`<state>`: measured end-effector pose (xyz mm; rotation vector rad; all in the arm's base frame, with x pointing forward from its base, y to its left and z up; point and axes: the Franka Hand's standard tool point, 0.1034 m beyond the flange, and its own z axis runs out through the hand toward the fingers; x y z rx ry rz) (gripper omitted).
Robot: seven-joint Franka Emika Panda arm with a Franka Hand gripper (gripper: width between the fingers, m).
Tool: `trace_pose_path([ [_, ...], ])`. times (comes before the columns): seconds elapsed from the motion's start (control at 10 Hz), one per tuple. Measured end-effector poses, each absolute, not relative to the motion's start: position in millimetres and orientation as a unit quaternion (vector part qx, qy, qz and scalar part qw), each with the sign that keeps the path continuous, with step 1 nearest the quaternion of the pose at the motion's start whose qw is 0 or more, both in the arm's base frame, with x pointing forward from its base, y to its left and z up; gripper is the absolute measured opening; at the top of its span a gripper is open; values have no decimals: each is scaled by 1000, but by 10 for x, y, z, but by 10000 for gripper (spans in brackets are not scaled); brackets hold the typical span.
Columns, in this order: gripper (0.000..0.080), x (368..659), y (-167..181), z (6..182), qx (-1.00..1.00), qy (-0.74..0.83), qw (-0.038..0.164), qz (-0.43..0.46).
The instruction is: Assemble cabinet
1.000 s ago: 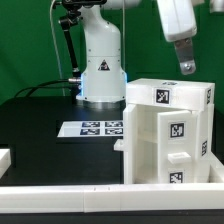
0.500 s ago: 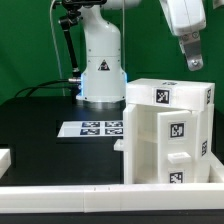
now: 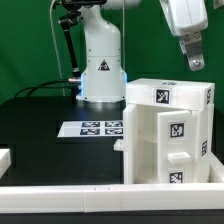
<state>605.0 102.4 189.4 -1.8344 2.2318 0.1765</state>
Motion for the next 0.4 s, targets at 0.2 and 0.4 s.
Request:
trace_pose_path([
  [0.2,796,6049,1029,1894,-630,765,123,60],
  [0.4,796,6048,1034,1894,-630,764,123,60],
])
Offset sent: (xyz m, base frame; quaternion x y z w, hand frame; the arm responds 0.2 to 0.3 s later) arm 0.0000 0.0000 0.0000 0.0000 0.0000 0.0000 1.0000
